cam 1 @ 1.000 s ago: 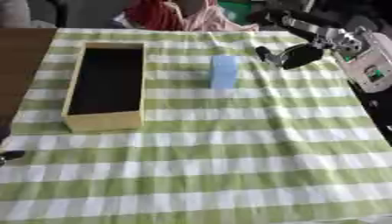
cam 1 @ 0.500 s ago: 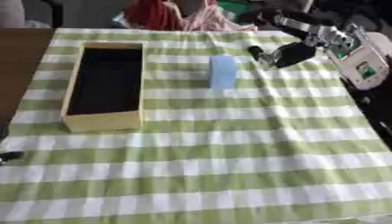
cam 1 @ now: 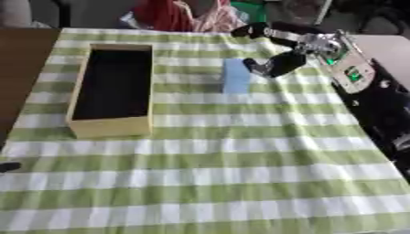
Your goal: Pick up objects on the table and place them in the box.
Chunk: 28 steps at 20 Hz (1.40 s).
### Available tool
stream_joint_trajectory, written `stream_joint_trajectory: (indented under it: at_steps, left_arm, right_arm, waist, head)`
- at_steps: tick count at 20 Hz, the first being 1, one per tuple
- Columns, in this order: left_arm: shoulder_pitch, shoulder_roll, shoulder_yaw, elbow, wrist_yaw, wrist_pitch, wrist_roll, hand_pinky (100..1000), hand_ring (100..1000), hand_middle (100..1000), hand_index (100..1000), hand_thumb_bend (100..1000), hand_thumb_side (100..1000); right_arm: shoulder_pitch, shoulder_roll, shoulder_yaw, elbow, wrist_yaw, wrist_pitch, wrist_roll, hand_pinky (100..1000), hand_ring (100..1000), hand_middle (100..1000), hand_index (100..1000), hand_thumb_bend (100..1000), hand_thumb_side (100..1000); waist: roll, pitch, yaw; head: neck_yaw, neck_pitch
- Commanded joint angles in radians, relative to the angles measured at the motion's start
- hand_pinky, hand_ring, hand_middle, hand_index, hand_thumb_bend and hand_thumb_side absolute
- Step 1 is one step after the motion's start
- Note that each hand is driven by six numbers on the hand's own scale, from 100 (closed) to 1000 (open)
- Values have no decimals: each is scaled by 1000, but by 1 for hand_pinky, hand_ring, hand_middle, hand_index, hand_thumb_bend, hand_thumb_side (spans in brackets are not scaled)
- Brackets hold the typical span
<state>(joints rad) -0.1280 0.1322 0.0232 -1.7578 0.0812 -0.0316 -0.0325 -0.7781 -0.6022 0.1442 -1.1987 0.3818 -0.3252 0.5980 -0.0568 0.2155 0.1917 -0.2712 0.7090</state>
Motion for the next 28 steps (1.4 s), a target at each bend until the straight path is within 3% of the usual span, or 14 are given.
stream_joint_trajectory:
  at_steps: [1,14,28]
  left_arm:
    - [-11,16,-2,-18,-1,-2,-5,623,881,709,673,100,615]
    - [-13,16,-3,-18,1,-3,-8,623,881,708,673,100,611]
    - [-11,14,-4,-17,0,-4,-9,622,882,707,673,100,613]
  right_arm:
    - [-34,4,-3,41,48,-9,1,986,1000,947,1000,100,406]
    - [-55,43,-25,177,167,-24,-53,990,1000,951,1000,100,416]
    - [-57,52,-33,229,256,-35,-101,993,1000,947,1000,100,408]
  waist:
    - [3,-13,3]
    - [4,-13,11]
    - [6,-12,16]
  head:
    - [-7,-14]
    - [-12,-23]
    - [-18,-24]
